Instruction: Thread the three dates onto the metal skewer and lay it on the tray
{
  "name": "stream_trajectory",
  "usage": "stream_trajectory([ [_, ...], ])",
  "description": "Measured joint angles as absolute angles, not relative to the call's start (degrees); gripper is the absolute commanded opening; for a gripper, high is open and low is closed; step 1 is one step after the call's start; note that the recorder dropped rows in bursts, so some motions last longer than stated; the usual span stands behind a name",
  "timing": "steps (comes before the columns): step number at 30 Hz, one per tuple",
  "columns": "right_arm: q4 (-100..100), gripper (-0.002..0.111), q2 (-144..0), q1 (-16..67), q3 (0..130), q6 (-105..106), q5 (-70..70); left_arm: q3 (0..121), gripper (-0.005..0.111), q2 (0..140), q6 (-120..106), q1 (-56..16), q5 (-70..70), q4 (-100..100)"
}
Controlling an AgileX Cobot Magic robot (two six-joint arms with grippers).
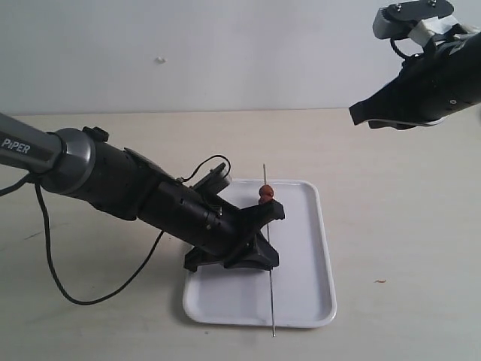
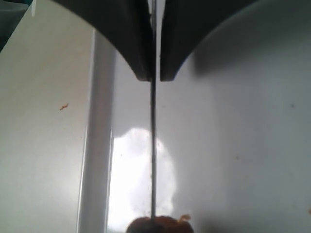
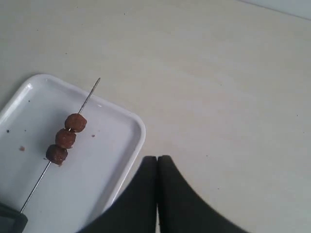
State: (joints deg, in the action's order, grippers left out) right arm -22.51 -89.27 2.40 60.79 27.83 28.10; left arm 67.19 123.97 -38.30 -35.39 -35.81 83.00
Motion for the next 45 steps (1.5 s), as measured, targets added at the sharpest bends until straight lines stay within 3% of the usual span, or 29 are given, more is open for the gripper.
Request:
stream_trajectory([
  [3,-22.5,0.0,-89.3,2.4,60.8,27.8,28.0,67.2,0.041,124.0,-38.3,-35.4,-35.8,83.0],
  [6,-22.5,0.0,-89.3,2.4,60.5,27.8,27.9,67.3,0.048,124.0,-38.3,-35.4,-36.4,83.3],
  [31,-22.5,0.0,-89.3,2.4,60.5,27.9,28.1,67.3,0.048,123.4,-38.6,-34.4,-37.1,81.2],
  [45,-29.7,0.0,-89.0,2.4,57.1,36.4,28.9,65.4,0.048,107.8,-61.3,-31.3,-50.4,76.8],
])
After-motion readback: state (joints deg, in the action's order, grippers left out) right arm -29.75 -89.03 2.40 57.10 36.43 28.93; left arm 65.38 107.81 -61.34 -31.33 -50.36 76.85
